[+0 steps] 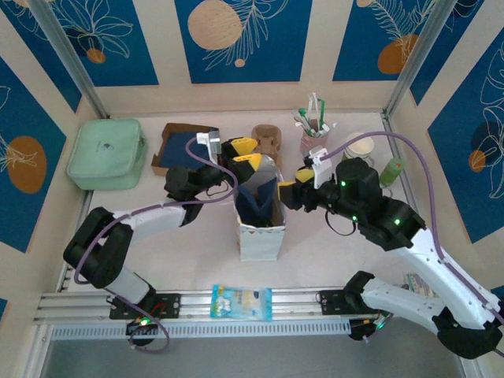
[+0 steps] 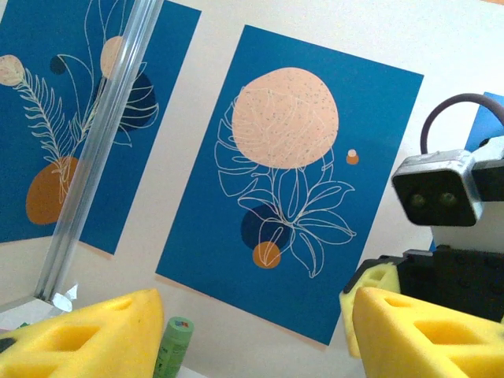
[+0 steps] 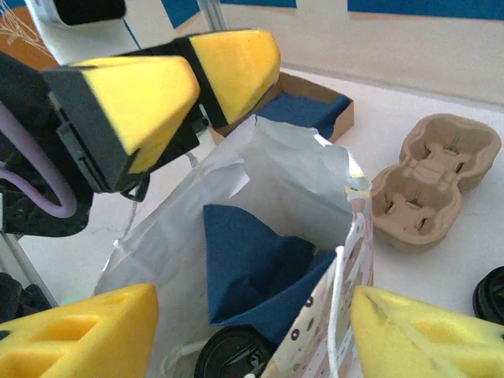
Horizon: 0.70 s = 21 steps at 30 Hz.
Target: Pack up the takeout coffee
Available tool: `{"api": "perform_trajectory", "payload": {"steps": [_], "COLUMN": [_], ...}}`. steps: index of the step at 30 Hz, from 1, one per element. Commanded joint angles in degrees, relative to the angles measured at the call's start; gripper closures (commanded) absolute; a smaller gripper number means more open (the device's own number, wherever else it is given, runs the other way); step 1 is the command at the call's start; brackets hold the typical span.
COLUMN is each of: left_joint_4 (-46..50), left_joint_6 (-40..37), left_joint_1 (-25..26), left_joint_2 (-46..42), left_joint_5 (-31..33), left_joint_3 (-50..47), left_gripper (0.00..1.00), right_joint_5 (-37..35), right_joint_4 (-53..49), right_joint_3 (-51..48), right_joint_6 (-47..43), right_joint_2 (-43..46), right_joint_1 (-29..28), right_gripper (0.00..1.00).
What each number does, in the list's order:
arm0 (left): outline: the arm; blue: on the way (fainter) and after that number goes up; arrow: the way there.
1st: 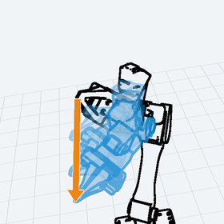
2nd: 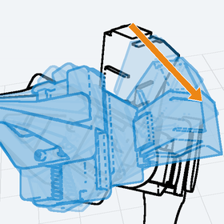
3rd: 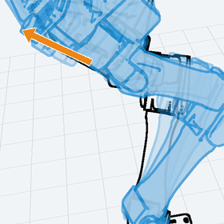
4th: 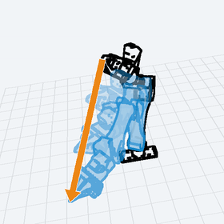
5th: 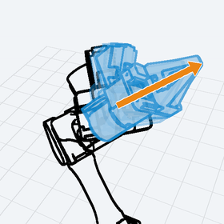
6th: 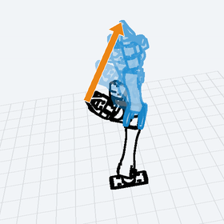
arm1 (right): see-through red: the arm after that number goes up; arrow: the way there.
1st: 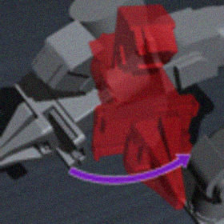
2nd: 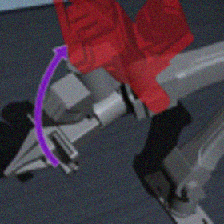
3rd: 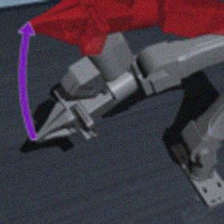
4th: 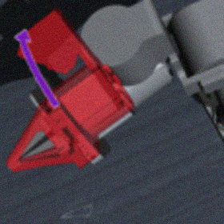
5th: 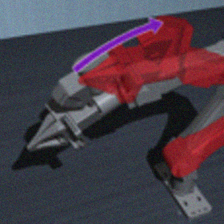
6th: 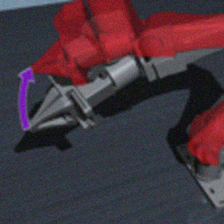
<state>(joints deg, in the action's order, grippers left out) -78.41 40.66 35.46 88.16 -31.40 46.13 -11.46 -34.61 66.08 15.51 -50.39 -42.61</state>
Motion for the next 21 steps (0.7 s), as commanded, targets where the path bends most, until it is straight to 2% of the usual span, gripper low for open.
{"api": "perform_trajectory", "payload": {"steps": [1, 7, 12, 15, 21], "left_joint_4": [-1.57, 0.51, 6.29, 15.49, 42.04], "left_joint_6": [0.38, -0.44, -2.22, -4.68, -13.36], "left_joint_1": [-0.58, -0.66, -0.86, -1.01, -1.03], "left_joint_2": [-1.63, -3.38, -6.37, -9.71, -16.79], "left_joint_5": [0.79, 1.27, 2.12, 2.61, 6.72], "left_joint_3": [-0.93, -1.13, -0.65, 0.71, 6.22], "left_gripper": [0.35, 0.35, 0.34, 0.32, 0.26], "right_joint_5": [1.74, 1.6, 1.28, 0.77, 0.56], "right_joint_4": [-1.42, -2.77, -5.03, -6.47, -8.48], "right_joint_3": [1.93, 2.86, 4.46, 5.34, 6.38], "right_joint_6": [0.96, 1.14, 1.54, 1.91, 2.61], "right_joint_2": [-0.9, -2.67, -4.73, -6.14, -8.44], "right_joint_1": [0.29, 0.33, 0.58, 0.77, 1.47], "right_gripper": [0.34, 0.34, 0.33, 0.33, 0.29]}}
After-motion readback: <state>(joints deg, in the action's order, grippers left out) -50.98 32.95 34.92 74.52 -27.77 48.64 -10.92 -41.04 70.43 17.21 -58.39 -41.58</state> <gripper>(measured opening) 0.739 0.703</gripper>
